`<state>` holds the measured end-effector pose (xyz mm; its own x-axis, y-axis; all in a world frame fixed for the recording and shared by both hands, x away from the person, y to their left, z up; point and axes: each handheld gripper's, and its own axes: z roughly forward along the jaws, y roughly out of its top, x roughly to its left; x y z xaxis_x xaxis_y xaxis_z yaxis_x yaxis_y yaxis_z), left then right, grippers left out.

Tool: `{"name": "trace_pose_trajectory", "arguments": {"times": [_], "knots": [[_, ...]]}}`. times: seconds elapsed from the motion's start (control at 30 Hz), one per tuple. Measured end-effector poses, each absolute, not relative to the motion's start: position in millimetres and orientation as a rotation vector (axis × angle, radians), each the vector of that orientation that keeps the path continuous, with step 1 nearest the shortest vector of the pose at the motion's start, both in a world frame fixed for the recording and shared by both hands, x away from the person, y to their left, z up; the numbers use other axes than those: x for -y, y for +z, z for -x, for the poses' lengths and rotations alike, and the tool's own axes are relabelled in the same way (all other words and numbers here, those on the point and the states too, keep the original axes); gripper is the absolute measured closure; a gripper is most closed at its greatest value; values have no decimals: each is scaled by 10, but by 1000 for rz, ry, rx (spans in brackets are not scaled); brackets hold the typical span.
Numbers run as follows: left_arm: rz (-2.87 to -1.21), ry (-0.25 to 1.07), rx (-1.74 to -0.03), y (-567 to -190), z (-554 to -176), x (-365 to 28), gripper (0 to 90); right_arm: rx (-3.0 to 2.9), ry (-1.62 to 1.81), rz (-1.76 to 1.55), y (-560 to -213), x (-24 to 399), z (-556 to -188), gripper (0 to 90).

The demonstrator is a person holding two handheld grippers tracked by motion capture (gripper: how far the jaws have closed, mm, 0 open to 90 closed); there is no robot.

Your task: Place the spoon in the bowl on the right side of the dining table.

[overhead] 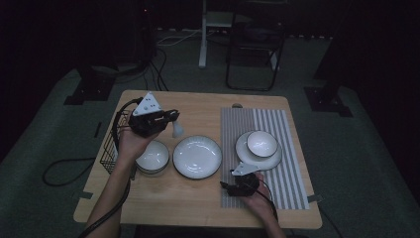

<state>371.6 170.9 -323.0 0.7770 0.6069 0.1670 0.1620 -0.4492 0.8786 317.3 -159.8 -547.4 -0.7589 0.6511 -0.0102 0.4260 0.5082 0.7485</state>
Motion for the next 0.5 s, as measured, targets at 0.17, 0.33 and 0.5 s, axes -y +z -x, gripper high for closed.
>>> {"name": "trace_pose_trajectory", "arguments": {"times": [0.17, 0.33, 0.5], "knots": [[-2005, 571, -570, -3240, -3736, -1661, 848, -2464, 1102, -904, -5474, 1598, -3172, 366], [-2007, 563, -569, -3254, -3756, -1620, 848, -2463, 1102, -905, -5474, 1598, -3172, 365], [-2010, 555, -564, -3274, -3783, -1576, 848, -2462, 1101, -906, -5474, 1598, -3171, 363]]}}
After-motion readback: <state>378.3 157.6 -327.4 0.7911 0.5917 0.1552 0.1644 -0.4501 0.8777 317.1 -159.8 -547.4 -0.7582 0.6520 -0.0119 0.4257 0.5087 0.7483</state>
